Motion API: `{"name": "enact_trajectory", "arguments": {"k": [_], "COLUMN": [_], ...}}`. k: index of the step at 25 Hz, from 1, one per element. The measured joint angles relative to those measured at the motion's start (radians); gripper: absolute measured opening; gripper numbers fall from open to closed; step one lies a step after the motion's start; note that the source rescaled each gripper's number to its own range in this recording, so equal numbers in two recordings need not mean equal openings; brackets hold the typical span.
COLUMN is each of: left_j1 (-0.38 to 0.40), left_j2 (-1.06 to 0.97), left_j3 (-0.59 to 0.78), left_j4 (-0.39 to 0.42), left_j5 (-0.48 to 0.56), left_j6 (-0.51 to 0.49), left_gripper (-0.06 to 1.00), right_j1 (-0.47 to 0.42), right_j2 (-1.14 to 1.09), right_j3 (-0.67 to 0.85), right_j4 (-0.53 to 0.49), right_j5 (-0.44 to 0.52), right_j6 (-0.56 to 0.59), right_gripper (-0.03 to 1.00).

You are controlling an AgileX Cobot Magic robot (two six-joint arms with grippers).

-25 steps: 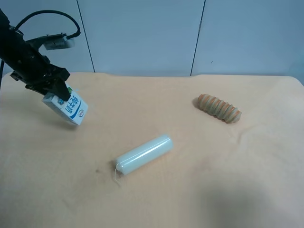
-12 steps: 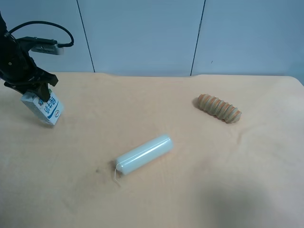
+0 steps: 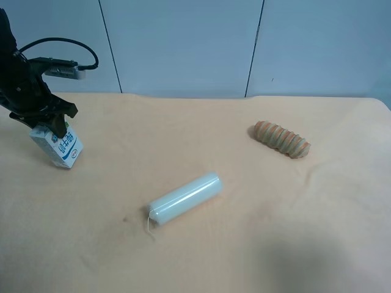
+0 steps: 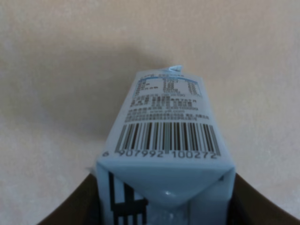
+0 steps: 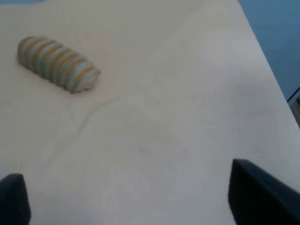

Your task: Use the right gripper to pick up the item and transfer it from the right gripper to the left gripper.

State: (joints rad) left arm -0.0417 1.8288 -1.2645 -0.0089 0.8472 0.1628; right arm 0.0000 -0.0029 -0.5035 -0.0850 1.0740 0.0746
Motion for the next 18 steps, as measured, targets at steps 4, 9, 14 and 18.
{"name": "enact_trajectory", "arguments": {"k": [4,9,14,18], "left_j1": [0.0,0.0,0.0,0.0], "left_j2": [0.018,0.05,0.05,0.05], "left_j3": [0.0,-0.002,-0.002,-0.002], "left_j4": [0.0,0.0,-0.002,-0.002], "left_j5": [-0.001,0.001,0.004,0.007], "left_j6": [0.0,0.0,0.0,0.0], "left_gripper": [0.0,0.0,0.0,0.01], "right_j1": [0.0,0.0,0.0,0.0], "right_j2": [0.0,0.0,0.0,0.0], "right_j3": [0.0,0.0,0.0,0.0], "right_j4": [0.0,0.0,0.0,0.0], "right_j5": [0.0,0.0,0.0,0.0], "right_j6": [0.0,0.0,0.0,0.0], "right_gripper": [0.73,0.73,0.73,0.73]}}
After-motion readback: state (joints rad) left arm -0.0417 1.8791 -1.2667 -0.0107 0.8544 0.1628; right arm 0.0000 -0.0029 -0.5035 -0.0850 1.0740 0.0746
